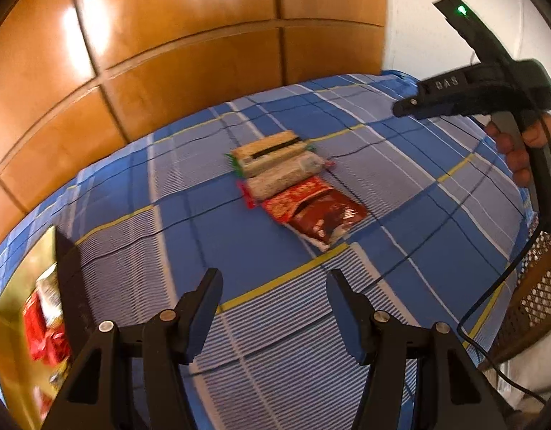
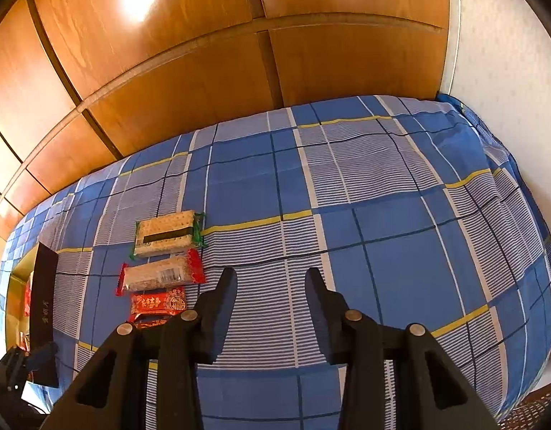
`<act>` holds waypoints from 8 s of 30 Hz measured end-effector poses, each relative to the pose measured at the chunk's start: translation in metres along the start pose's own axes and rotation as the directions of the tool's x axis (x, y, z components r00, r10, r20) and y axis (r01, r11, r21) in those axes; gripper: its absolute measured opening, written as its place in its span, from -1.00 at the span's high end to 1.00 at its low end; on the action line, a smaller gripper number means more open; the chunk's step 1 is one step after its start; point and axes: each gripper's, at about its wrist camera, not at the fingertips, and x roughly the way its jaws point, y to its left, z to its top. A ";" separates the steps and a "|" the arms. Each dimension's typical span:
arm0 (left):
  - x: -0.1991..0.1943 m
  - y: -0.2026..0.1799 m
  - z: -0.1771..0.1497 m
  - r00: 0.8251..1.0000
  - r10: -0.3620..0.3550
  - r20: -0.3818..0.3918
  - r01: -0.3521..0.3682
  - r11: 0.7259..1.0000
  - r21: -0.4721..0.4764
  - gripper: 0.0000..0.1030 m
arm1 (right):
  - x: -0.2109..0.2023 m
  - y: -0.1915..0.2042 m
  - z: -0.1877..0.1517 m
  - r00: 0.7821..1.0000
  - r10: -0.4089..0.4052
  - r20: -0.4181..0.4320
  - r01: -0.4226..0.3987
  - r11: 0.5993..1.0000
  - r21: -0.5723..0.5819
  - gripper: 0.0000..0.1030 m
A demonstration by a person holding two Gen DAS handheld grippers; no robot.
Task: Organize snacks
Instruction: 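Grasp the dark red chocolate packet with the left gripper, then lift the dark red chocolate packet with the left gripper, then grasp the small red candy packet with the right gripper while the left gripper holds the chocolate packet, then carry the chocolate packet over the tray with the left gripper and release it, then lower the red candy packet into the tray and open the right gripper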
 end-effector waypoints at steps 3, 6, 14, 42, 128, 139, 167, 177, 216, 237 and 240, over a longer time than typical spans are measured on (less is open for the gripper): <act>0.008 -0.003 0.008 0.999 -0.047 -0.002 0.047 0.998 0.037 -0.13 | 0.000 0.000 0.000 1.000 0.001 -0.001 -0.001 1.000 0.003 0.23; 0.019 -0.007 0.021 0.996 -0.094 -0.004 0.094 0.992 0.090 -0.13 | 0.000 0.000 0.000 1.000 0.004 -0.003 -0.004 1.000 0.003 0.23; 0.047 -0.024 0.049 0.991 -0.127 -0.029 0.131 0.968 0.215 -0.13 | -0.002 -0.002 0.002 1.000 0.024 0.004 -0.024 0.999 0.024 0.22; 0.098 -0.052 0.043 0.960 -0.215 -0.180 0.228 0.972 0.051 -0.08 | 0.003 -0.003 0.001 1.000 0.014 -0.016 -0.013 1.000 0.026 0.22; 0.003 0.054 -0.102 0.974 -0.213 0.073 0.226 0.908 -0.354 0.49 | 0.068 0.091 -0.052 0.929 0.080 -0.361 -0.163 0.965 -0.206 0.17; 0.005 0.050 -0.098 0.980 -0.193 0.055 0.200 0.918 -0.342 0.49 | 0.085 0.117 -0.040 0.968 -0.003 -0.249 -0.065 0.962 -0.265 0.12; -0.120 0.241 -0.129 0.983 0.082 0.162 0.064 0.676 -0.734 0.56 | 0.057 0.131 -0.097 0.992 -0.012 -0.128 -0.045 0.899 -0.435 0.56; -0.076 0.338 -0.174 0.988 0.144 -0.046 -0.108 0.462 -0.881 0.55 | 0.057 0.129 -0.098 0.992 -0.009 -0.122 -0.044 0.903 -0.427 0.55; -0.120 0.202 -0.166 0.931 0.362 -0.040 -0.278 0.635 -0.721 0.11 | 0.049 0.139 -0.111 0.994 0.021 -0.107 -0.062 0.917 -0.393 0.55; -0.126 0.222 -0.200 0.921 0.384 -0.070 -0.295 0.566 -0.770 0.11 | 0.033 0.224 -0.113 0.947 0.216 -0.237 -0.301 0.850 -0.432 0.57; -0.128 0.225 -0.203 0.919 0.389 -0.071 -0.294 0.553 -0.780 0.11 | 0.017 0.251 -0.107 0.930 0.283 -0.235 -0.363 0.810 -0.460 0.57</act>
